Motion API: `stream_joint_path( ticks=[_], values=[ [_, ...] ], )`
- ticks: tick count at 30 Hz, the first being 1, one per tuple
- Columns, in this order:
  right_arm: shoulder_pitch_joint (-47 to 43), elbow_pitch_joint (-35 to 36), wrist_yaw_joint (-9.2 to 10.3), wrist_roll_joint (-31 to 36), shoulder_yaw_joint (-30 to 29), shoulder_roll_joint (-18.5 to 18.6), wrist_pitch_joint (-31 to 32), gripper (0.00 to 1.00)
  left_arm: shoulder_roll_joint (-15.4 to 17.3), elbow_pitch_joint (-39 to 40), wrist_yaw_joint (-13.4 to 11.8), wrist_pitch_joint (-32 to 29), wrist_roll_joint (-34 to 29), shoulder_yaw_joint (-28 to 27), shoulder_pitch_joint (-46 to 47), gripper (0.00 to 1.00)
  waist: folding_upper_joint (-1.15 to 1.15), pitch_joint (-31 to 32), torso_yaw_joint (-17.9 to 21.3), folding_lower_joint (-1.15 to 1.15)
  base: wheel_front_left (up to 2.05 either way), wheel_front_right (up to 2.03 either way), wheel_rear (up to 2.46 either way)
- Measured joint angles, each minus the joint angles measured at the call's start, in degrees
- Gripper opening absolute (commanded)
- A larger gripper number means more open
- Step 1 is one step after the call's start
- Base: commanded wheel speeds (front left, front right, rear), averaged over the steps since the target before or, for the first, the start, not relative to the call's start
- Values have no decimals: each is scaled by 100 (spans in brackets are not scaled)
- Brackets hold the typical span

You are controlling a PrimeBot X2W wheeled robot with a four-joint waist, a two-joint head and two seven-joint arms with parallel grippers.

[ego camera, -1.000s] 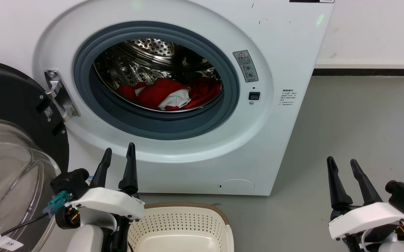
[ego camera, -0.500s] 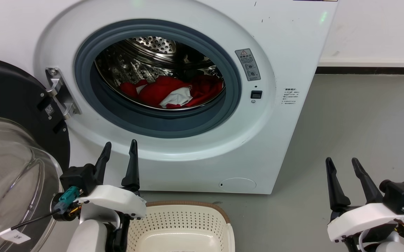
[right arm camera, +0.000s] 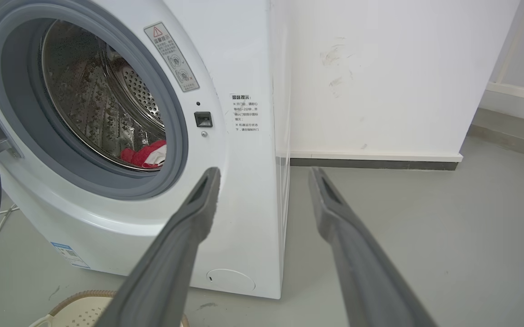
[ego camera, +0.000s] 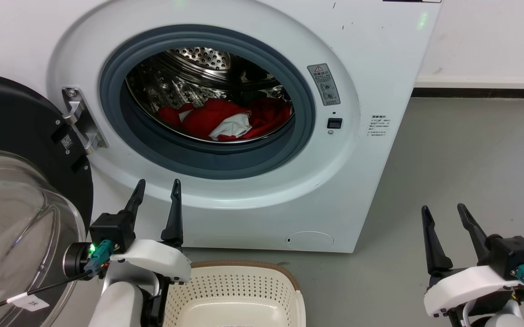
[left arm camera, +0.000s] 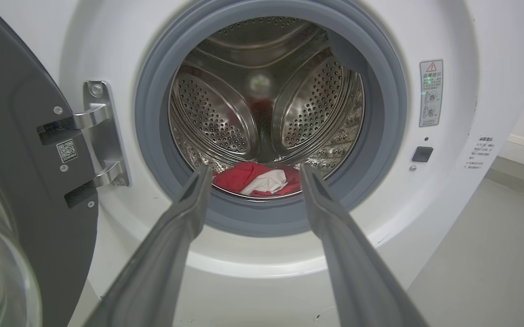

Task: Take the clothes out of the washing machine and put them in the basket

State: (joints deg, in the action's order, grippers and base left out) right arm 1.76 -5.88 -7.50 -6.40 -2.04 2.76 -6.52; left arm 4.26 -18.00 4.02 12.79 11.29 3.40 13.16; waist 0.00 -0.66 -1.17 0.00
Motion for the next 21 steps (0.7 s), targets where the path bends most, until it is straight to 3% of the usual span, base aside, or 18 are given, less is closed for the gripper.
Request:
stream_joint_path(
  ticks=[21],
  values=[
    [-3, 33, 0, 769, 40, 1, -160, 100, -19, -68, -101, 210, -791, 10, 76, 100, 0, -25, -31, 0, 0, 0, 0]
  ],
)
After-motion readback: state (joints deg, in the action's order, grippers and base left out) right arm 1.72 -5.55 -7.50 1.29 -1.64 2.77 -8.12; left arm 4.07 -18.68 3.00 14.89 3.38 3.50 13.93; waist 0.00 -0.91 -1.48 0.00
